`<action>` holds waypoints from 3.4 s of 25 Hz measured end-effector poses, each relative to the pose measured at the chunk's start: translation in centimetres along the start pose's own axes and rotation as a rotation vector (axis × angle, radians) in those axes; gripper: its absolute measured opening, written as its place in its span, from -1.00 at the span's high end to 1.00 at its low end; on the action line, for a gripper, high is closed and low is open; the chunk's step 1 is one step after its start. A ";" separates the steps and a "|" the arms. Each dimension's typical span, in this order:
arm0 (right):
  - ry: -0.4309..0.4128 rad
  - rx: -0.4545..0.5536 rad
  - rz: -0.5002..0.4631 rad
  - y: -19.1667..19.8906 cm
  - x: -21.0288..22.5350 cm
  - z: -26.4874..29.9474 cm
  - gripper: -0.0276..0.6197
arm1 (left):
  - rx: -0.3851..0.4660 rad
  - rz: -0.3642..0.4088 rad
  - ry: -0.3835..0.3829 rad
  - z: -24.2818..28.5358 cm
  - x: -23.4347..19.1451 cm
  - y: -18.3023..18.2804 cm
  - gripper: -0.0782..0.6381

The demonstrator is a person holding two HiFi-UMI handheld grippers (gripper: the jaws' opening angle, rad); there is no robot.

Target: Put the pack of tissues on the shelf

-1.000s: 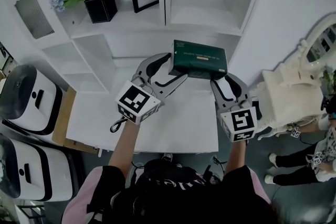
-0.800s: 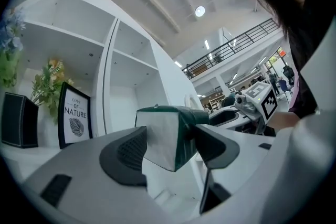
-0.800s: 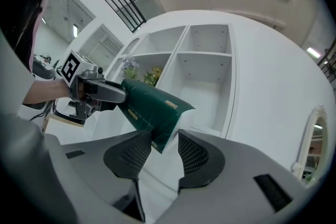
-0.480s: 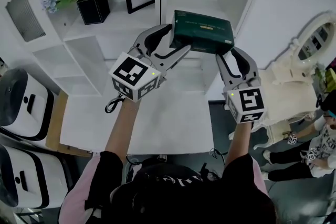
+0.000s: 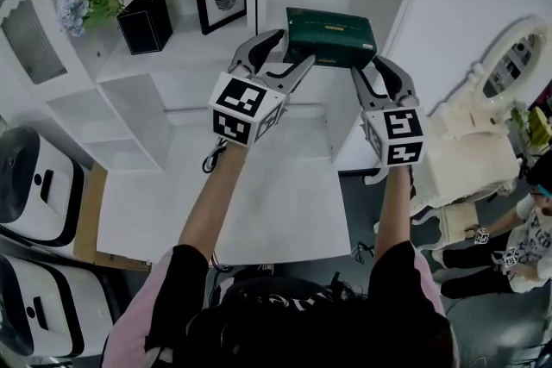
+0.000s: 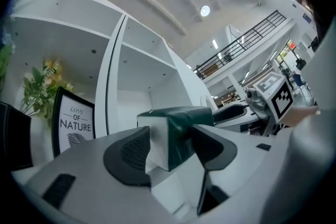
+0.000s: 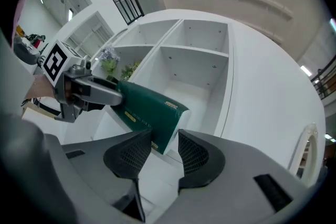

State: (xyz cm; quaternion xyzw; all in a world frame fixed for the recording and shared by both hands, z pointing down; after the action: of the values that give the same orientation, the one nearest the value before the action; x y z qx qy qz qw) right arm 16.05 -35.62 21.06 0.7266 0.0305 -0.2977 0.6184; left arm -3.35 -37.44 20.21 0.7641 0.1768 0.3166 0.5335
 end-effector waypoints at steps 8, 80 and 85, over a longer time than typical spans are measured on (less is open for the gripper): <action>-0.001 0.073 0.088 0.8 0.4 0.7 0.34 | 0.001 -0.049 -0.097 1.0 -0.2 1.2 0.13; -0.550 -0.226 0.549 17.3 -24.4 -15.0 0.42 | -0.485 -0.386 -0.182 -31.9 20.3 17.6 0.32; -0.602 -0.251 0.562 17.6 -27.6 -16.1 0.43 | -0.499 -0.419 -0.246 -36.1 20.7 17.7 0.40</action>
State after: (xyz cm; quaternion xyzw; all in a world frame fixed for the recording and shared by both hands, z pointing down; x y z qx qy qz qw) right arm 7.01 -16.01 50.43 0.5063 -0.3143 -0.3106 0.7405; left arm -13.53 -5.94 51.02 0.5897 0.1814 0.1394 0.7746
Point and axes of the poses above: the fingertips, and each gripper's own axes: z forward along the fingers, x to its right, y out of its underside, the point moved 7 cm from there along -z, backward along the fingers
